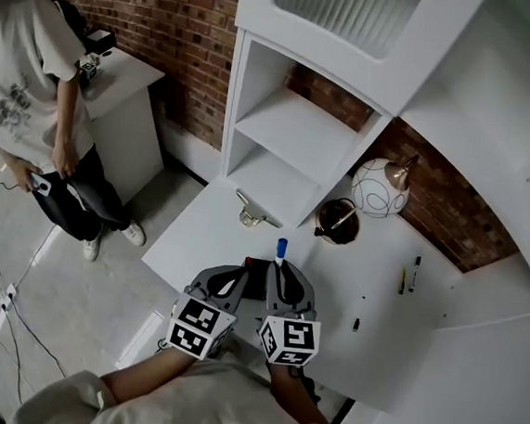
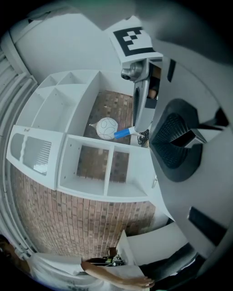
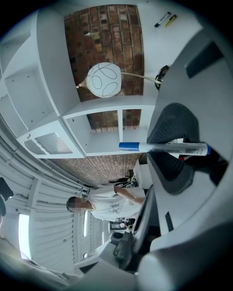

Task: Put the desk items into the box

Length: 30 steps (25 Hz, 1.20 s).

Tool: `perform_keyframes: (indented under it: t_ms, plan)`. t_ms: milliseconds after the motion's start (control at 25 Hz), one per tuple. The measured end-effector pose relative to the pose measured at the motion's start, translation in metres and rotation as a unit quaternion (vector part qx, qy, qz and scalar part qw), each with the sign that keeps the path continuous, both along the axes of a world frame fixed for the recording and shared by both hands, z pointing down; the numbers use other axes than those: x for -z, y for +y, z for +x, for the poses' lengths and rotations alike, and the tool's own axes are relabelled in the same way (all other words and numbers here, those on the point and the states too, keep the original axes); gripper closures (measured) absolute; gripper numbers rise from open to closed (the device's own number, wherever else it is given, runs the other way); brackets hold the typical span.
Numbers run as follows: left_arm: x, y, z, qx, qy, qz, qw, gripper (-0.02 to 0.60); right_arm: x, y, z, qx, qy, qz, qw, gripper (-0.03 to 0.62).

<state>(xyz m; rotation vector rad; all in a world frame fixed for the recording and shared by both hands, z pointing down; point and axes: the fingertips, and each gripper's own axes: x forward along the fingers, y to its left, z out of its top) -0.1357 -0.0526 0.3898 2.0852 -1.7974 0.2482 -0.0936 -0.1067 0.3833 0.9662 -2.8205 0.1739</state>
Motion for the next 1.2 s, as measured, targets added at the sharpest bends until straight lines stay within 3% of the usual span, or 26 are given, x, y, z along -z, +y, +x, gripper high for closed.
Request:
perform_keyframes:
  t_ms: [560, 1200]
  plan:
    - [-0.012, -0.007, -0.013, 0.019, 0.007, -0.012, 0.9997, 0.575, -0.031, 0.006, -0.034, 0.076, 0.060, 0.023, 0.995, 0.520]
    - [-0.030, -0.010, -0.025, 0.037, 0.027, -0.035, 0.9983, 0.575, -0.062, 0.015, -0.042, 0.117, 0.154, -0.029, 0.981, 0.520]
